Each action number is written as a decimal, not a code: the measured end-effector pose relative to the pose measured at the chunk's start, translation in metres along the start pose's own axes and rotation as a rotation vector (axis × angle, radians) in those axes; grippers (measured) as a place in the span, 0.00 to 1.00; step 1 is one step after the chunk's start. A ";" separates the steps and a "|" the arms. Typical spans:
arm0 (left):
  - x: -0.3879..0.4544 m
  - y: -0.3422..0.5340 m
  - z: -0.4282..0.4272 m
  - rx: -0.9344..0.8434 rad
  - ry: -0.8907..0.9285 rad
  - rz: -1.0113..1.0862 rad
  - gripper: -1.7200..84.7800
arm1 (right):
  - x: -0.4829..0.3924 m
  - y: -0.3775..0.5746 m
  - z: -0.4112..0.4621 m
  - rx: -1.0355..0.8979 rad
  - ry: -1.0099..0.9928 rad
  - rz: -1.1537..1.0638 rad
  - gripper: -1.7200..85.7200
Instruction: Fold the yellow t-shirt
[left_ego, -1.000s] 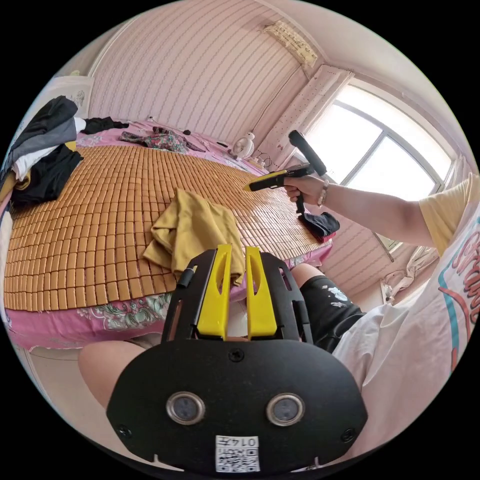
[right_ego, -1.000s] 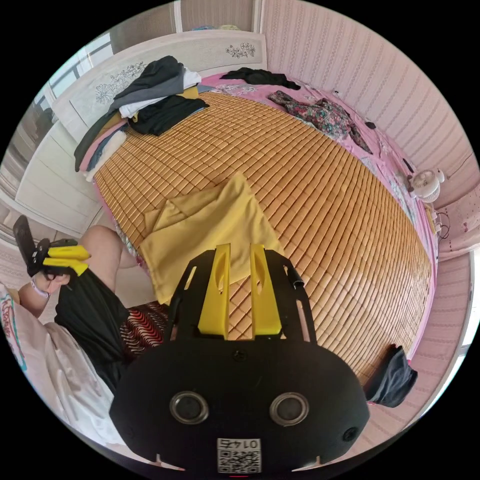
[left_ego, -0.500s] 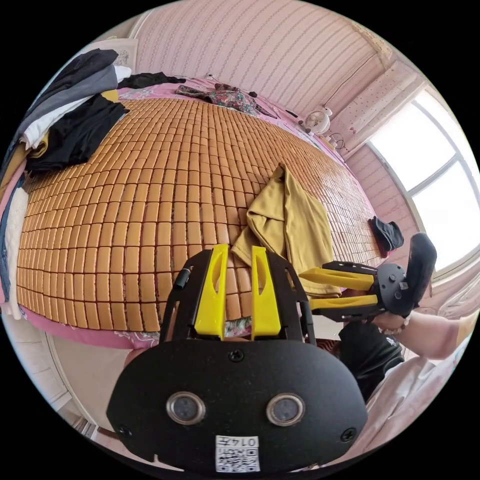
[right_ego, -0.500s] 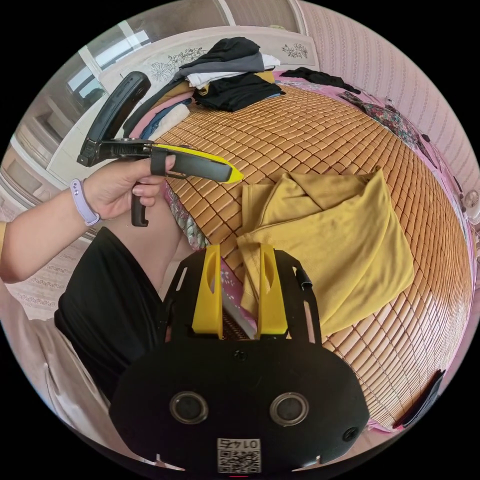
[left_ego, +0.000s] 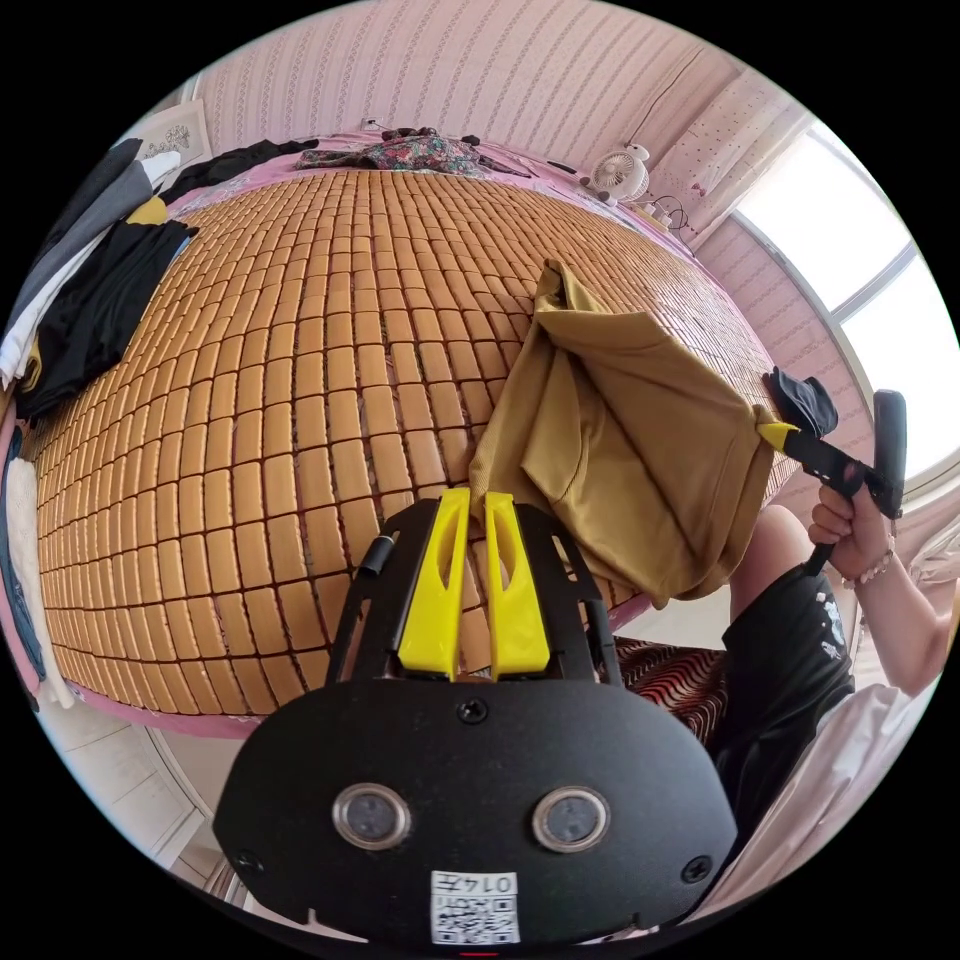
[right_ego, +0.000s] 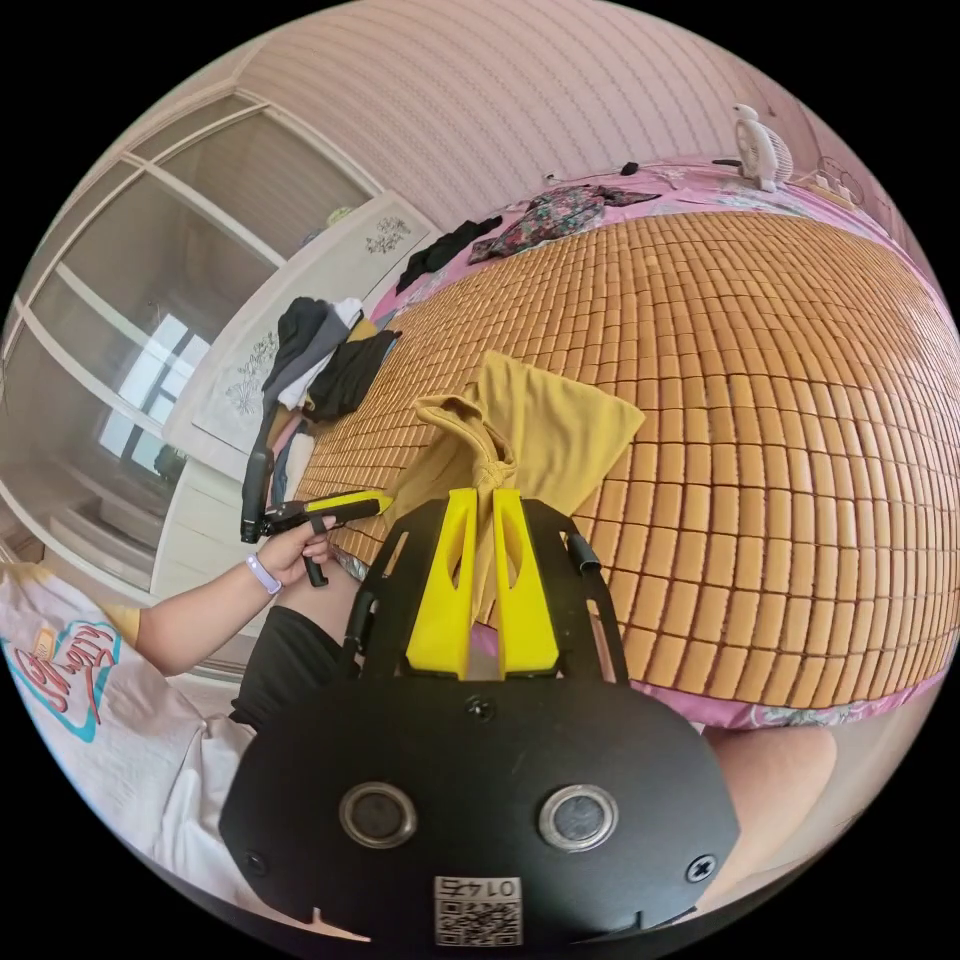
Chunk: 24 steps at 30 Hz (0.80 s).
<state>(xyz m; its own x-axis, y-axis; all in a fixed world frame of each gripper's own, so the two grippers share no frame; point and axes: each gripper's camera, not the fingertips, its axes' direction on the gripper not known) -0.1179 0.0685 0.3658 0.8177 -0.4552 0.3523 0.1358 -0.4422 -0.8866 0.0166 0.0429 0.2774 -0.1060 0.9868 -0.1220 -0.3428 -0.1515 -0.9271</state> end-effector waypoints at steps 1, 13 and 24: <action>0.004 -0.001 0.001 -0.005 -0.006 0.006 0.04 | 0.008 0.000 -0.024 0.023 -0.003 0.032 0.04; 0.037 0.011 0.000 -0.048 -0.030 0.019 0.03 | -0.027 0.024 -0.145 0.109 -0.006 0.198 0.03; 0.064 0.022 -0.138 0.222 0.166 0.066 0.02 | -0.124 0.013 -0.297 0.367 -0.213 0.176 0.03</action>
<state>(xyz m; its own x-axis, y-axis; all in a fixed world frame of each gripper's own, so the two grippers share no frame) -0.1400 -0.0770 0.4099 0.7289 -0.6057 0.3193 0.2190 -0.2356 -0.9469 0.3023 -0.0646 0.1752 -0.3688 0.9164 -0.1556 -0.6063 -0.3641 -0.7070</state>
